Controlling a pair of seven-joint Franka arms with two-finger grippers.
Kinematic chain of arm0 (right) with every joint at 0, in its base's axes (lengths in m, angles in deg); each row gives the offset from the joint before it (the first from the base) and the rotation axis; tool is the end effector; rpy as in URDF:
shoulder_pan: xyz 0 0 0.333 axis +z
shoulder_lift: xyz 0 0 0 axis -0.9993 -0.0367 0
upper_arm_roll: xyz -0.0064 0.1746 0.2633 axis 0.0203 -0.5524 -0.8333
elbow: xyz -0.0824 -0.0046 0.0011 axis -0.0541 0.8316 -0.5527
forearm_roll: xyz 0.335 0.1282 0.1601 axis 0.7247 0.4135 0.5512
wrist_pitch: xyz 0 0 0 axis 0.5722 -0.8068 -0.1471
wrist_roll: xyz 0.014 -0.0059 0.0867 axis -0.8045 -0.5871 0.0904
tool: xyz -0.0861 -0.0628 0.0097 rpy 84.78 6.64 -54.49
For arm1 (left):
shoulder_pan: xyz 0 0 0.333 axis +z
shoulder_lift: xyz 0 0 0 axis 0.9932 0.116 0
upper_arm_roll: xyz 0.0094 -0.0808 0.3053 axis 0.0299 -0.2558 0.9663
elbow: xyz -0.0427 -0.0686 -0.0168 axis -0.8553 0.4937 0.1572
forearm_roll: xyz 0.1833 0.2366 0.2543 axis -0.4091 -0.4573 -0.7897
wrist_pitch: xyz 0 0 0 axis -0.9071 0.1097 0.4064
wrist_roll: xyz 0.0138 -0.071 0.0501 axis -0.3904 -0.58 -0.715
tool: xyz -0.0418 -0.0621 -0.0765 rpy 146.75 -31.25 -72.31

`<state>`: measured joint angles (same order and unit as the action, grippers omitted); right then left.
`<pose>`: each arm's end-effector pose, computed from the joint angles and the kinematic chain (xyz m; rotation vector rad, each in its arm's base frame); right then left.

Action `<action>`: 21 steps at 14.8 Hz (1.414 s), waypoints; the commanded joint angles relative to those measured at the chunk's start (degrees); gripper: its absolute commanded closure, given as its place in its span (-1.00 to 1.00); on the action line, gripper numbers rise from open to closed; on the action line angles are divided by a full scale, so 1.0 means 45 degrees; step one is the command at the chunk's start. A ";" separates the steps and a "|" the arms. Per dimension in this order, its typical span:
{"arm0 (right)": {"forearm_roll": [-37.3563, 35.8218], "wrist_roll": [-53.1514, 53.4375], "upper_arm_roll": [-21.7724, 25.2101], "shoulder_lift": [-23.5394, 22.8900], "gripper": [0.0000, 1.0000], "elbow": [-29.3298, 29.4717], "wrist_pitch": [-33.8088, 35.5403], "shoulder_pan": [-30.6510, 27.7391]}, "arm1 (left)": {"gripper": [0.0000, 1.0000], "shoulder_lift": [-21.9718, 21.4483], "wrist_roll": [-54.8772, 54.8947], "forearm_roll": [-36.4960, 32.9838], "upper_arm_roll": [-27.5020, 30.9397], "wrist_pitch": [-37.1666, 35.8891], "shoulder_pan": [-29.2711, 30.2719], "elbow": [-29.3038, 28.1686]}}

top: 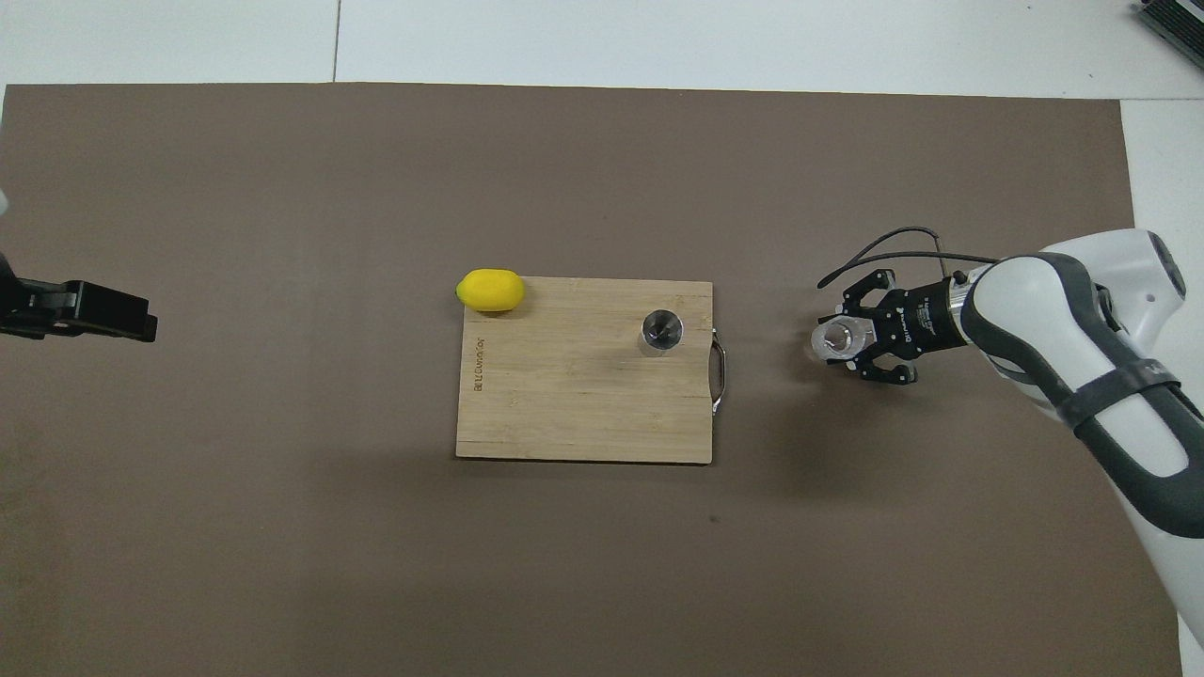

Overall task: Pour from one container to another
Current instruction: 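Carry the glass cup back and set it down with the right gripper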

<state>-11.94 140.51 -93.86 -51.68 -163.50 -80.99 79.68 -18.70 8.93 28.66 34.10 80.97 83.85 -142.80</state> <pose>0.5791 -0.0006 0.2854 -2.0233 1.7034 0.6204 0.5311 -0.0328 0.6265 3.1067 -0.1456 -0.0254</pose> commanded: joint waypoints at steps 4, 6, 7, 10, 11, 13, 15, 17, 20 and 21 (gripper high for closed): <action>0.0456 -0.0772 -0.0170 -0.0153 0.59 -0.0320 0.0030 -0.0830 | -1.00 -0.0313 0.0097 -0.0197 -0.0080 0.0239 0.0121 -0.0387; 0.0456 -0.0731 -0.0150 -0.0095 -0.63 -0.0592 -0.0163 -0.0830 | -1.00 -0.0313 0.0117 -0.0197 -0.0080 0.0239 0.0121 -0.0387; 0.0437 -0.0731 -0.0131 -0.0056 -0.86 -0.0748 -0.0204 -0.0830 | -1.00 -0.0313 0.0097 -0.0197 -0.0080 0.0239 0.0102 -0.0387; 0.0397 -0.0712 -0.0072 0.0119 -0.98 -0.0769 -0.0185 -0.0850 | -1.00 -0.0313 0.0097 -0.0197 -0.0080 0.0239 0.0121 -0.0387; 0.0301 -0.0751 -0.0053 0.0314 -1.00 -0.0769 -0.0165 -0.0869 | -1.00 -0.0313 0.0097 -0.0197 -0.0080 0.0258 0.0121 -0.0387; 0.0202 -0.0810 -0.0053 0.0859 -1.00 -0.0944 -0.0087 -0.1200 | -1.00 -0.0313 0.0097 -0.0197 -0.0080 0.0239 0.0102 -0.0387; 0.0008 -0.0887 -0.0052 0.1329 -1.00 -0.1120 -0.0068 -0.1376 | -1.00 -0.0313 0.0097 -0.0197 -0.0080 0.0258 0.0121 -0.0387; -0.0848 -0.0985 -0.0072 0.1778 -1.00 -0.1160 -0.0009 -0.1416 | -1.00 -0.0313 0.0097 -0.0197 -0.0080 0.0258 0.0121 -0.0387; -0.2585 -0.1549 -0.0111 0.2365 -1.00 -0.1102 0.0243 -0.1183 | -1.00 -0.0313 0.0097 -0.0197 -0.0080 0.0258 0.0121 -0.0387; -0.3132 -0.2112 -0.0130 0.2463 -1.00 -0.1043 0.0574 -0.1008 | -1.00 -0.0313 0.0097 -0.0197 -0.0080 0.0239 0.0121 -0.0387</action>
<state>-22.37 135.02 -94.11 -42.97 -166.67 -79.66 74.38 -18.70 8.93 28.66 34.09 80.97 83.85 -142.81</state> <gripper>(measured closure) 0.000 0.000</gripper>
